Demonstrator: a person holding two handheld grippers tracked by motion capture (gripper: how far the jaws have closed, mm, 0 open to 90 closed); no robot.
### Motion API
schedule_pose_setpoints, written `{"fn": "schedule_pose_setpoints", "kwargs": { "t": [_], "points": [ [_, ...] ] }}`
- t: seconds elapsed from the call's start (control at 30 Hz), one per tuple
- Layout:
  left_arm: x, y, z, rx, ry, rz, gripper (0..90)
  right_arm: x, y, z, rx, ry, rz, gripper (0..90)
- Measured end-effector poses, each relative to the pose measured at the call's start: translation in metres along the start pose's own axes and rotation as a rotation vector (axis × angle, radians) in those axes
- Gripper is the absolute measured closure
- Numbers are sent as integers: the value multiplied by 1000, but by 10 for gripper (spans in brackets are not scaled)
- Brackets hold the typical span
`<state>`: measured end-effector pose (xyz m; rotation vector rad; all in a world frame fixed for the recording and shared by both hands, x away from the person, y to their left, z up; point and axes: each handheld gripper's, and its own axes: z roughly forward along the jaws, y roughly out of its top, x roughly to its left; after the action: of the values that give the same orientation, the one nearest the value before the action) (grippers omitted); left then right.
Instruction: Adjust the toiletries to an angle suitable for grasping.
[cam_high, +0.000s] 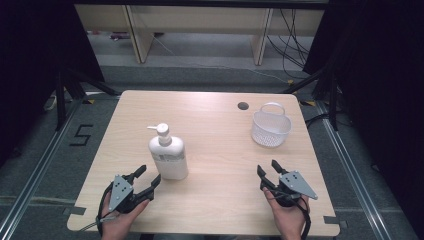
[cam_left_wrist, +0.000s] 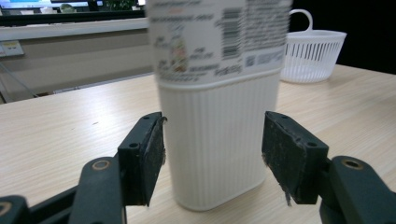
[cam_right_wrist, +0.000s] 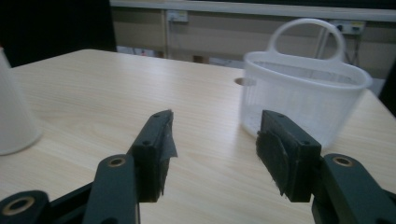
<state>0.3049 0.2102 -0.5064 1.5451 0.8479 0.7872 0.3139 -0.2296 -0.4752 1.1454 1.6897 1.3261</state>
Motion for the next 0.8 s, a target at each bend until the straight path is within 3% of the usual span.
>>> {"fn": "schedule_pose_setpoints", "kwargs": {
  "t": [0.07,0.1,0.27,0.4,0.43,0.47,0.53,0.57,0.67,0.7,0.77,0.8],
  "points": [
    [6,-3,-1,23,17,-12,370,12,7,4,-3,29,1,452],
    [9,-5,0,17,21,-10,367,14,10,6,-15,42,-26,450],
    [17,-12,0,14,44,-28,356,38,25,15,-19,94,-38,446],
    [20,-16,1,28,56,-41,346,52,33,23,-42,110,-52,443],
    [21,-18,2,14,53,-38,344,56,34,23,-27,122,-35,442],
    [21,-18,1,28,63,-44,343,59,36,27,-48,136,-57,441],
    [22,-19,1,24,65,-50,339,67,38,28,-49,139,-36,439],
    [22,-19,1,22,66,-50,338,69,40,29,-50,142,-57,437],
    [23,-19,1,16,68,-59,335,80,44,33,-53,168,-29,434],
    [23,-19,1,15,69,-60,334,81,46,34,-57,154,-55,431],
    [23,-19,1,14,70,-60,331,89,48,36,-62,182,-34,430],
    [23,-19,1,14,72,-59,330,89,50,36,-67,172,-62,430]
  ]
}}
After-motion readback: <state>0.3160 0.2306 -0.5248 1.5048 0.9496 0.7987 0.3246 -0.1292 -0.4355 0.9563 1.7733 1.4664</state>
